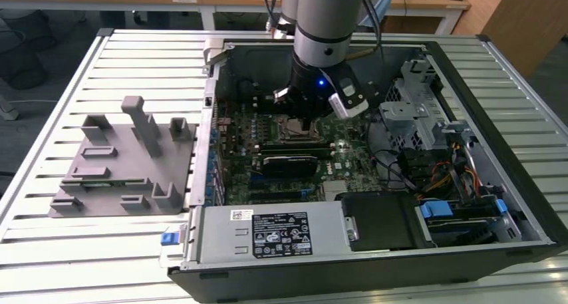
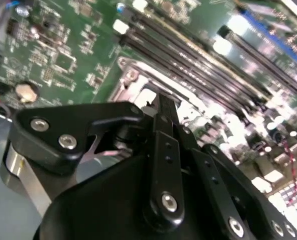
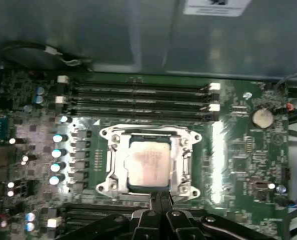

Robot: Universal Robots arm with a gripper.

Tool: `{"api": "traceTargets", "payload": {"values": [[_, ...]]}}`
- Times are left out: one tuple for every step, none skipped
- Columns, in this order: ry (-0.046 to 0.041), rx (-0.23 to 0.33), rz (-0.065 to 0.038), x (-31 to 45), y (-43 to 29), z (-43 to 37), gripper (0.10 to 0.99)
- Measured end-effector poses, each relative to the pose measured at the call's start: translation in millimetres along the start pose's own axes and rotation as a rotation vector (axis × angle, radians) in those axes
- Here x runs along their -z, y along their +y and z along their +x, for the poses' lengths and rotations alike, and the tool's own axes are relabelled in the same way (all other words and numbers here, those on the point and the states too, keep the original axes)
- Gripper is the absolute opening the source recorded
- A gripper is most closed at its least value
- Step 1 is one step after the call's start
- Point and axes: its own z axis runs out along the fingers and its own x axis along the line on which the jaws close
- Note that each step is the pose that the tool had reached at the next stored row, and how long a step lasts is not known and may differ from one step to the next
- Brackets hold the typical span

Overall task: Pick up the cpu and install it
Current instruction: 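Install the second cpu locking lever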

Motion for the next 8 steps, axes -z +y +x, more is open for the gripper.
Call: {"api": "traceTargets", "payload": {"values": [[0.0,0.0,0.0,0.2,-2.4,0.4,0.106],[0.0,0.0,0.0,0.3,-5.0,0.6,0.106],[0.0,0.0,0.0,0.6,-7.5,0.9,0.106],[-0.0001,0.0,0.0,0.7,-9.3,1.7,0.106],[-0.0001,0.0,0.0,0.7,-10.0,3.2,0.106],[-0.0001,0.0,0.0,0.5,-10.3,5.8,0.106],[0.0,0.0,0.0,0.4,-10.4,9.3,0.106],[-0.0001,0.0,0.0,0.1,-10.4,12.7,0.106]]}}
